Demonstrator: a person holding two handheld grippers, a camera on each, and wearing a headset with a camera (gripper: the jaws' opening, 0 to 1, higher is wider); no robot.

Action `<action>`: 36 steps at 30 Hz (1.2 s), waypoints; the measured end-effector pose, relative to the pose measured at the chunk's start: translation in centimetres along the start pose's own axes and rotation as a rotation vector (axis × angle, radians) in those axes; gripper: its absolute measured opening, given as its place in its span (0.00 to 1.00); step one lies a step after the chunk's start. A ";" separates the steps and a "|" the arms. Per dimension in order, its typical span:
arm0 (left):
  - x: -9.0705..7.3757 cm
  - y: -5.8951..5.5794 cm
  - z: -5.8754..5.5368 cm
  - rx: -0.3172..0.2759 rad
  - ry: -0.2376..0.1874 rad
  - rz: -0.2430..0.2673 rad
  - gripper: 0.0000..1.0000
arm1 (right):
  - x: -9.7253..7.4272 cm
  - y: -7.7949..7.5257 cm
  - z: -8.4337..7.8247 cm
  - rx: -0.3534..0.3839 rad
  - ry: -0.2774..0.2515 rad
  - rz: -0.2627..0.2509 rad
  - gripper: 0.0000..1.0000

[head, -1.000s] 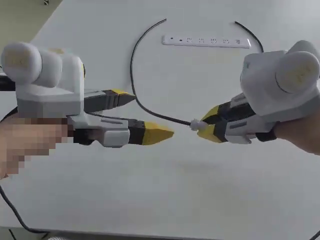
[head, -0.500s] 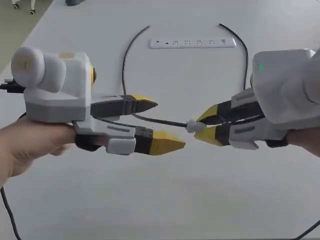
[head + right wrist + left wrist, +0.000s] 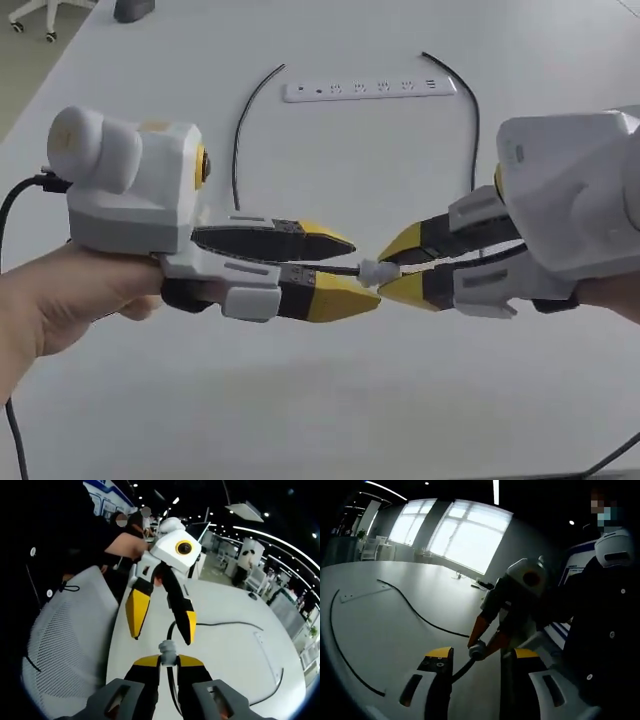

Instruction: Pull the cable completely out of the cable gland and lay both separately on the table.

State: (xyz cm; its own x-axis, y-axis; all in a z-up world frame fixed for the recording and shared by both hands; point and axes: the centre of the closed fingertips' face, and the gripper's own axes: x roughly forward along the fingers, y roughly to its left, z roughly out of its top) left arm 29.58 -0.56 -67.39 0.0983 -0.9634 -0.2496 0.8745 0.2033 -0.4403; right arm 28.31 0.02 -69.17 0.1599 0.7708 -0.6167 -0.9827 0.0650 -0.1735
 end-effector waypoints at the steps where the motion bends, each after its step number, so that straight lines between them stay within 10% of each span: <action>1: 0.0 0.1 0.0 0.012 0.003 0.005 0.47 | -0.1 -0.1 -0.1 -0.001 0.000 0.001 0.07; 36: 0.8 -1.5 -1.1 -0.043 0.060 -0.049 0.17 | -0.5 1.1 0.6 -0.078 -0.023 0.004 0.07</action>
State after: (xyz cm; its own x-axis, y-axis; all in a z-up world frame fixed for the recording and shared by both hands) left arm 27.86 -1.47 -67.88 0.0260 -0.9605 -0.2772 0.8564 0.1645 -0.4894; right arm 27.09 0.05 -68.60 0.1528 0.7855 -0.5997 -0.9729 0.0129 -0.2310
